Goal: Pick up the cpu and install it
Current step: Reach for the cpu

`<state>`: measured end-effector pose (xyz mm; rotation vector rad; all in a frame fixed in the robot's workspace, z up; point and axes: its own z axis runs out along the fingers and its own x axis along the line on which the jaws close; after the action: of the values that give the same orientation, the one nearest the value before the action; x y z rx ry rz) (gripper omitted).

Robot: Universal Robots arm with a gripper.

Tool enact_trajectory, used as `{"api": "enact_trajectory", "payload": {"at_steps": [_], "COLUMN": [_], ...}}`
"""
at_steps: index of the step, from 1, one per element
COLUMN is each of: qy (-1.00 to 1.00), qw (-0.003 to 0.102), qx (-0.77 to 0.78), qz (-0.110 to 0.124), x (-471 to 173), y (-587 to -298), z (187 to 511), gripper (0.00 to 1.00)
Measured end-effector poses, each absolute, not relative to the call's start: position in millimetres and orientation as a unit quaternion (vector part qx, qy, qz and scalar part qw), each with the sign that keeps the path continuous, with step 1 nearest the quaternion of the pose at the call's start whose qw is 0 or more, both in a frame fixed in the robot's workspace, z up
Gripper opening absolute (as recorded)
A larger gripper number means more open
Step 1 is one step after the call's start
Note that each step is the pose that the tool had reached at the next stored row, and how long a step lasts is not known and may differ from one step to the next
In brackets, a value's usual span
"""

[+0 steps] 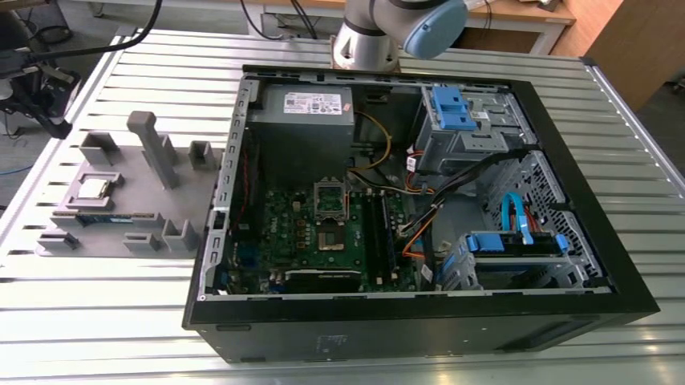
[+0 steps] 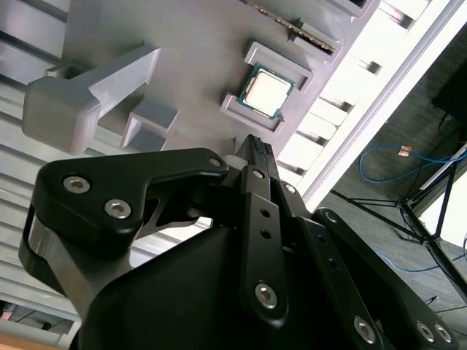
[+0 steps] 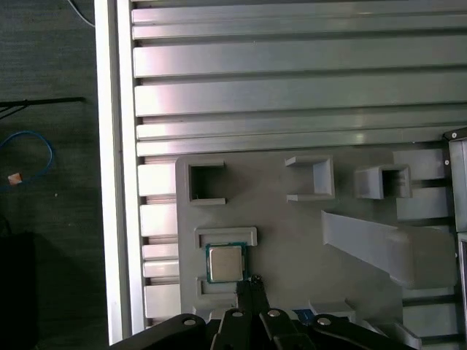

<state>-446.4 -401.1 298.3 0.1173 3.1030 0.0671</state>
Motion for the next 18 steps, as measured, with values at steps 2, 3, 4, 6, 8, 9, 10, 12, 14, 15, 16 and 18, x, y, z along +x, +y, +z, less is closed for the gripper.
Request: {"api": "enact_trajectory", "payload": {"at_steps": [2,3,4,6,8,9,10,12,14,15,16,18], "qy": [0.999,0.999,0.999,0.999,0.999,0.999,0.999,0.999,0.999,0.999,0.999,0.999], "qw": [0.018,0.018,0.018,0.018,0.018,0.018,0.018,0.018,0.018,0.018,0.018,0.018], "qx": [0.038,0.038,0.038,0.038,0.038,0.038,0.038,0.038,0.038,0.038,0.038,0.038], "qz": [0.022,0.022,0.022,0.022,0.022,0.022,0.022,0.022,0.021,0.021,0.021,0.021], "x": [-447,-447,-447,-448,-448,-449,-449,-449,-450,-450,-450,-450], "y": [-401,-401,-401,-401,-401,-401,-401,-401,-401,-401,-401,-401], "z": [297,297,296,295,294,293,293,291,288,287,286,284], "gripper": [0.11,0.11,0.11,0.11,0.11,0.11,0.11,0.11,0.11,0.11,0.11,0.11]}}
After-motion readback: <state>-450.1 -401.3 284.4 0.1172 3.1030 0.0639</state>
